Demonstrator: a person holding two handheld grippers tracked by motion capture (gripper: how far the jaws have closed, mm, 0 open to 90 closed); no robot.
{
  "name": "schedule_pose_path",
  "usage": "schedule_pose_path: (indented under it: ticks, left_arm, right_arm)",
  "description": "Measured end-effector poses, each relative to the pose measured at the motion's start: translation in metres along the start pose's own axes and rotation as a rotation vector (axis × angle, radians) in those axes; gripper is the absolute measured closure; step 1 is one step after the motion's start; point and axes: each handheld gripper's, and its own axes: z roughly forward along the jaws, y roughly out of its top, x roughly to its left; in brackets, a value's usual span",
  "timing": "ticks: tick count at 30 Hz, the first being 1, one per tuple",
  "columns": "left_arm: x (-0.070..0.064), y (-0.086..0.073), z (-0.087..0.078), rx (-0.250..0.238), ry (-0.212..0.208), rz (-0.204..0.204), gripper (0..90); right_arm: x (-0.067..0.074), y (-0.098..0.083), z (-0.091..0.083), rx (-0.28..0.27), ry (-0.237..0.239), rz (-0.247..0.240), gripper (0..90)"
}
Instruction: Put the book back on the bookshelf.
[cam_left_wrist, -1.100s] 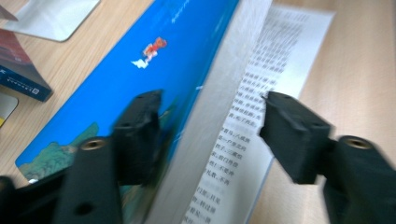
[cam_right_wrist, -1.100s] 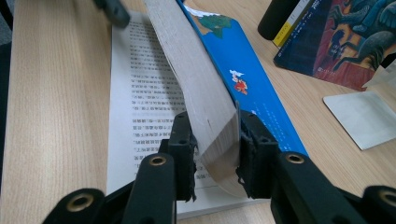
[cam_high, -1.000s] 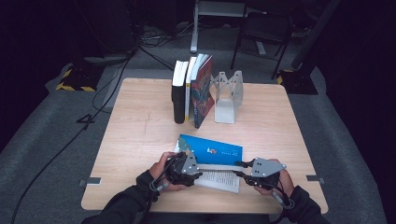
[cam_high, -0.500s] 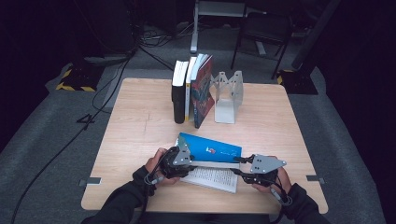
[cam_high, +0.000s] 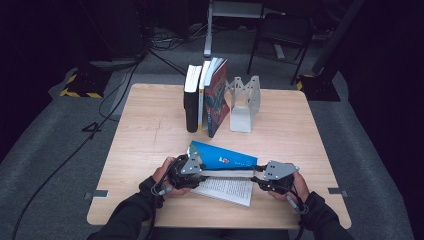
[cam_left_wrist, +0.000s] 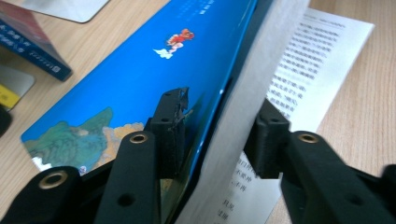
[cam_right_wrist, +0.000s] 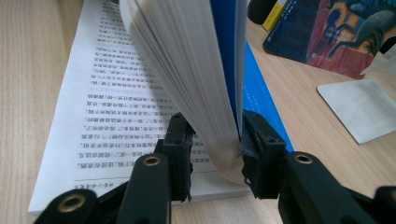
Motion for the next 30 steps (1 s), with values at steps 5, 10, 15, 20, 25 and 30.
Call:
schedule_pose_path:
  ticks: [5, 10, 15, 20, 25, 30]
  left_arm:
    - [-0.013, 0.007, 0.001, 0.011, 0.003, 0.012, 50.4]
    - [-0.032, 0.017, 0.003, 0.017, -0.013, 0.045, 47.6]
    - [-0.034, 0.015, 0.004, 0.014, 0.007, 0.015, 48.1]
    - [-0.034, 0.013, 0.004, -0.002, 0.016, 0.024, 58.7]
    - [-0.028, 0.008, 0.005, -0.034, -0.03, -0.057, 63.6]
    - [-0.025, 0.007, 0.002, -0.074, -0.036, -0.084, 66.1]
  right_arm:
    - [0.01, 0.008, 0.0, 0.002, -0.002, -0.03, 66.8]
    - [0.033, 0.021, 0.002, -0.006, 0.045, -0.109, 71.3]
    - [0.039, 0.026, 0.003, -0.003, 0.05, -0.116, 71.4]
    - [0.038, 0.026, 0.003, -0.01, 0.047, -0.103, 70.8]
    - [0.034, 0.024, 0.002, -0.042, 0.053, -0.075, 66.1]
    - [0.017, 0.017, -0.004, -0.089, 0.042, 0.04, 49.3]
